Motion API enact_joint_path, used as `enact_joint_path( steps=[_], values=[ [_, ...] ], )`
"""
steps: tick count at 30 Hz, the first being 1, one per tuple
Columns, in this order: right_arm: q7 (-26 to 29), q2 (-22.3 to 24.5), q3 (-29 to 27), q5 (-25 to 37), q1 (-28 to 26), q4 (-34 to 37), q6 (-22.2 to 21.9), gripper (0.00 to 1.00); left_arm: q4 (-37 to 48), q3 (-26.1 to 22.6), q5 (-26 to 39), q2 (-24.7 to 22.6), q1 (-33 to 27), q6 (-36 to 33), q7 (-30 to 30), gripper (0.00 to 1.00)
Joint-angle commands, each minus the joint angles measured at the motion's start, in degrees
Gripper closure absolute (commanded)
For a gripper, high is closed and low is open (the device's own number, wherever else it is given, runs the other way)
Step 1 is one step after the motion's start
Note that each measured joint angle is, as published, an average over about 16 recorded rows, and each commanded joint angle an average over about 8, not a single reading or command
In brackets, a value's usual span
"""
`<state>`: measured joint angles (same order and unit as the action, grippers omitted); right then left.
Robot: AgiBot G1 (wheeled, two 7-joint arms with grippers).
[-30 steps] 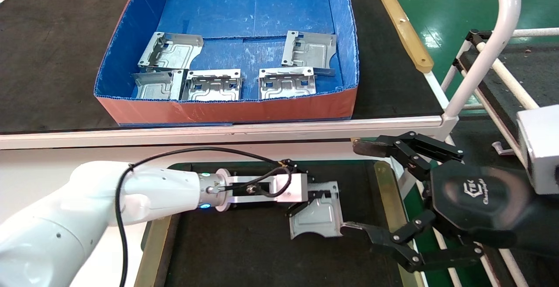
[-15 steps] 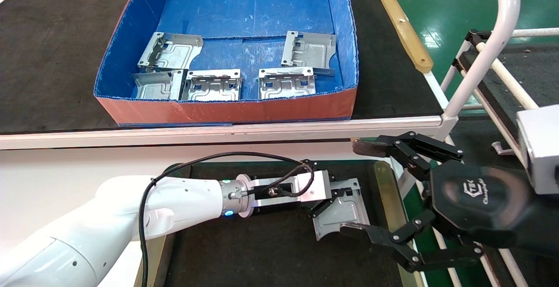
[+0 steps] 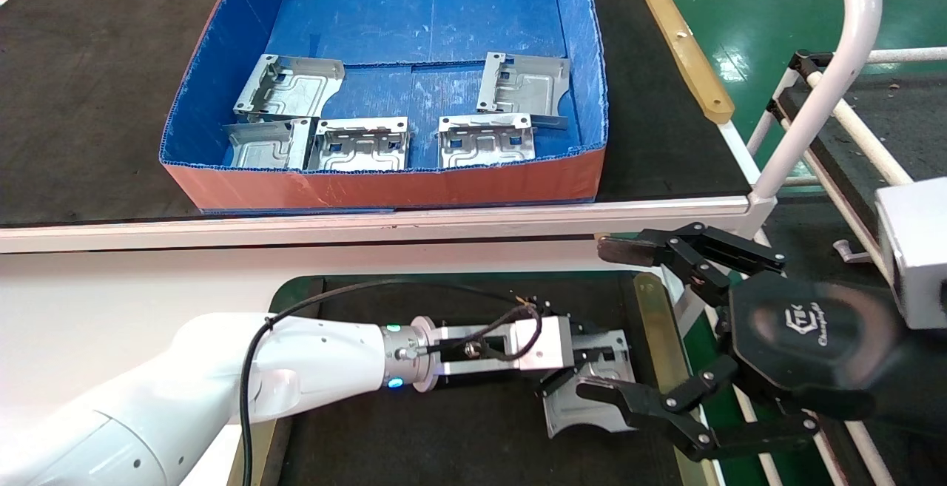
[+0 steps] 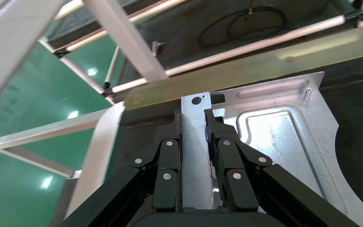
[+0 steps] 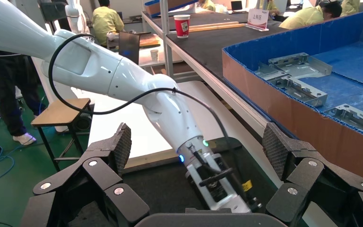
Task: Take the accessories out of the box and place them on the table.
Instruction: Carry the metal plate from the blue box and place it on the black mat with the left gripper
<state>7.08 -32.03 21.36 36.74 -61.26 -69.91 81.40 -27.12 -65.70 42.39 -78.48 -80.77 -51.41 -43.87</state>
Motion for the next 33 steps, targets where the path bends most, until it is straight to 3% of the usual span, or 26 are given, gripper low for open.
enact_joint_path(
  steps=[1,15,33],
  values=[
    [0.0,0.0,0.0,0.0,0.0,0.0,0.0,0.00,-0.1,-0.8,-0.9,0.0,0.2,-0.2,-0.4,1.00],
    [0.0,0.0,0.0,0.0,0.0,0.0,0.0,0.00,-1.8,-5.3,-4.9,0.2,-0.1,0.5,-3.5,1.00],
    [0.0,0.0,0.0,0.0,0.0,0.0,0.0,0.00,-2.4,-8.8,-9.8,0.2,-0.4,6.8,-4.1,1.00]
  ],
)
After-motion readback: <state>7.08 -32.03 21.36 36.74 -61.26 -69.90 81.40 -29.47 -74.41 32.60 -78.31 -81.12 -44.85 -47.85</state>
